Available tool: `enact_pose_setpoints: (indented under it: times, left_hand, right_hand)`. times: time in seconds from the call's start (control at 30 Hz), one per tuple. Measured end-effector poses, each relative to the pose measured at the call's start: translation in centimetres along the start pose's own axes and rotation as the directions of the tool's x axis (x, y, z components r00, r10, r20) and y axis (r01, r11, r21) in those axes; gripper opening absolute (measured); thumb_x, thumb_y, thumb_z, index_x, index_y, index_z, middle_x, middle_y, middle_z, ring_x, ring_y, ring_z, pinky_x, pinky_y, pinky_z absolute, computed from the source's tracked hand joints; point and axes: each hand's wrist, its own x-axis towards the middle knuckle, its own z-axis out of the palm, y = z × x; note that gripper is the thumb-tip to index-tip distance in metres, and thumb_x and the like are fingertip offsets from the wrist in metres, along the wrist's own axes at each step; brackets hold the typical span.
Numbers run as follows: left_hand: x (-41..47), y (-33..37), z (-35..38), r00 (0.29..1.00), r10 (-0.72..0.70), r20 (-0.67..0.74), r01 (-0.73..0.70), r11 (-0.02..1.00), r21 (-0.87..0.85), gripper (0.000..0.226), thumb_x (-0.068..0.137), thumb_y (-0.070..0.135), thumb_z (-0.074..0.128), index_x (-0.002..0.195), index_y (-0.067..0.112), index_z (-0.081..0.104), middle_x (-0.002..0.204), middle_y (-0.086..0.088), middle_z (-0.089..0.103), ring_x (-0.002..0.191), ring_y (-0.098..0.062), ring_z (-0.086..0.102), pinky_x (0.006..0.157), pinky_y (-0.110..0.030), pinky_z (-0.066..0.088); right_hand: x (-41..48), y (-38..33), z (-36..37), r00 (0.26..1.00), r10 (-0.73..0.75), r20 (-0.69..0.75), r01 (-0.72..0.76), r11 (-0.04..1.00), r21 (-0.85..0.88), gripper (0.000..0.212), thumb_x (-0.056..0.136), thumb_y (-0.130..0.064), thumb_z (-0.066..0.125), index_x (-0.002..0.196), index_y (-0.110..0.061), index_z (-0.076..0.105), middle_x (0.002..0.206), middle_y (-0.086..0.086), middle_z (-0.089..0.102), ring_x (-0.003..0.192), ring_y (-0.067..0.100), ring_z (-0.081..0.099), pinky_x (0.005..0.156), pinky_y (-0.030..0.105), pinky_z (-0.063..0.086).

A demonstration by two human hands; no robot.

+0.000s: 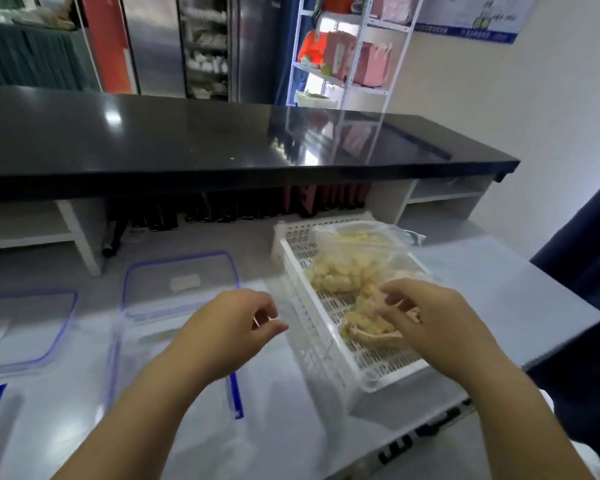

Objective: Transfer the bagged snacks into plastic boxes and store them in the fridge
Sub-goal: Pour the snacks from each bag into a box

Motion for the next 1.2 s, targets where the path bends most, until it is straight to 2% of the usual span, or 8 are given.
enact_pose_setpoints:
  times: [0.13, 0.23, 0.4, 0.53, 0.73, 0.9, 1.03, 1.2]
  left_hand:
    - [2.6, 4.2, 3.8, 0.999, 0.038, -0.013, -0.039, 0.996, -0.085, 0.029, 0.085, 0.050, 0.057, 0.103, 0.028, 0.063, 0.087, 0.018, 0.059, 0.079, 0.000, 0.057, 0.072, -0.020, 0.049]
    - [4.0, 7.3, 6.2, 0.997, 0.063, -0.047, -0.070, 0.983, -0.168, 0.036, 0.084, 0.051, 0.058, 0.114, 0.032, 0.057, 0.096, 0.018, 0.057, 0.082, 0.001, 0.058, 0.074, -0.019, 0.049]
    - [5.7, 11.5, 8.8, 0.975, 0.061, -0.215, -0.114, 0.963, -0.243, 0.044, 0.083, 0.056, 0.049, 0.121, 0.034, 0.053, 0.104, 0.017, 0.042, 0.100, -0.001, 0.042, 0.080, -0.010, 0.035]
    - [7.0, 14.1, 9.8, 0.972, -0.063, -0.227, 0.007, 0.971, -0.239, 0.043, 0.082, 0.058, 0.052, 0.114, 0.029, 0.051, 0.102, 0.013, 0.041, 0.094, -0.004, 0.043, 0.079, -0.019, 0.037]
    - [7.8, 14.6, 10.9, 0.951, -0.247, -0.184, 0.202, 0.952, -0.231, 0.032, 0.081, 0.044, 0.065, 0.098, 0.024, 0.046, 0.089, 0.010, 0.050, 0.076, -0.004, 0.048, 0.065, -0.025, 0.041]
    - [7.2, 13.6, 11.0, 0.940, -0.332, -0.071, 0.313, 0.929, -0.199, 0.033, 0.081, 0.043, 0.066, 0.066, 0.022, 0.044, 0.065, 0.005, 0.053, 0.060, -0.012, 0.052, 0.052, -0.028, 0.038]
    - [7.1, 12.7, 10.6, 0.946, -0.325, 0.000, 0.316, 0.919, -0.235, 0.040, 0.084, 0.036, 0.065, 0.056, 0.015, 0.044, 0.059, -0.006, 0.058, 0.061, -0.025, 0.062, 0.060, -0.038, 0.051]
    - [7.4, 12.9, 9.6, 0.948, -0.306, -0.086, 0.247, 0.880, -0.406, 0.032, 0.091, 0.026, 0.056, 0.060, 0.017, 0.056, 0.053, 0.004, 0.053, 0.052, -0.014, 0.053, 0.058, -0.032, 0.045]
  right_hand:
    - [0.0, 5.7, -1.2, 0.965, -0.106, -0.239, 0.109, 0.994, -0.003, 0.015, 0.081, -0.019, 0.072, 0.095, -0.014, 0.071, 0.081, -0.007, 0.067, 0.072, 0.014, 0.063, 0.063, 0.031, 0.053]
    - [0.4, 9.3, -1.6, 0.955, -0.112, -0.276, 0.122, 0.992, 0.022, 0.015, 0.081, -0.019, 0.073, 0.095, -0.013, 0.069, 0.084, -0.006, 0.066, 0.074, 0.015, 0.062, 0.060, 0.020, 0.044]
    - [1.8, 13.9, -1.2, 0.981, -0.019, -0.192, 0.025, 0.999, 0.025, 0.032, 0.083, -0.037, 0.067, 0.110, -0.019, 0.064, 0.105, -0.007, 0.061, 0.095, 0.016, 0.055, 0.076, 0.026, 0.043]
    - [2.9, 15.0, -1.0, 0.993, 0.109, -0.050, -0.106, 0.993, 0.059, 0.043, 0.085, -0.046, 0.061, 0.122, -0.025, 0.054, 0.116, -0.008, 0.053, 0.100, 0.013, 0.055, 0.082, 0.032, 0.049]
    - [3.9, 15.8, -0.1, 0.977, 0.203, 0.067, -0.209, 0.974, 0.086, 0.032, 0.088, -0.044, 0.059, 0.113, -0.024, 0.060, 0.096, -0.011, 0.060, 0.082, 0.008, 0.059, 0.072, 0.030, 0.052]
    - [4.2, 16.3, 0.0, 0.968, 0.207, 0.141, -0.218, 0.974, 0.067, 0.016, 0.093, -0.031, 0.055, 0.082, -0.024, 0.065, 0.073, -0.009, 0.061, 0.069, 0.011, 0.057, 0.065, 0.032, 0.049]
    - [5.0, 16.6, 0.1, 0.960, 0.224, 0.165, -0.238, 0.968, 0.073, 0.023, 0.096, -0.024, 0.048, 0.078, -0.015, 0.061, 0.068, -0.003, 0.058, 0.064, 0.016, 0.053, 0.058, 0.032, 0.043]
    - [5.5, 16.3, -0.2, 0.961, 0.250, 0.116, -0.275, 0.895, 0.350, 0.025, 0.095, -0.016, 0.048, 0.074, -0.008, 0.058, 0.064, 0.000, 0.052, 0.060, 0.016, 0.045, 0.053, 0.027, 0.032]
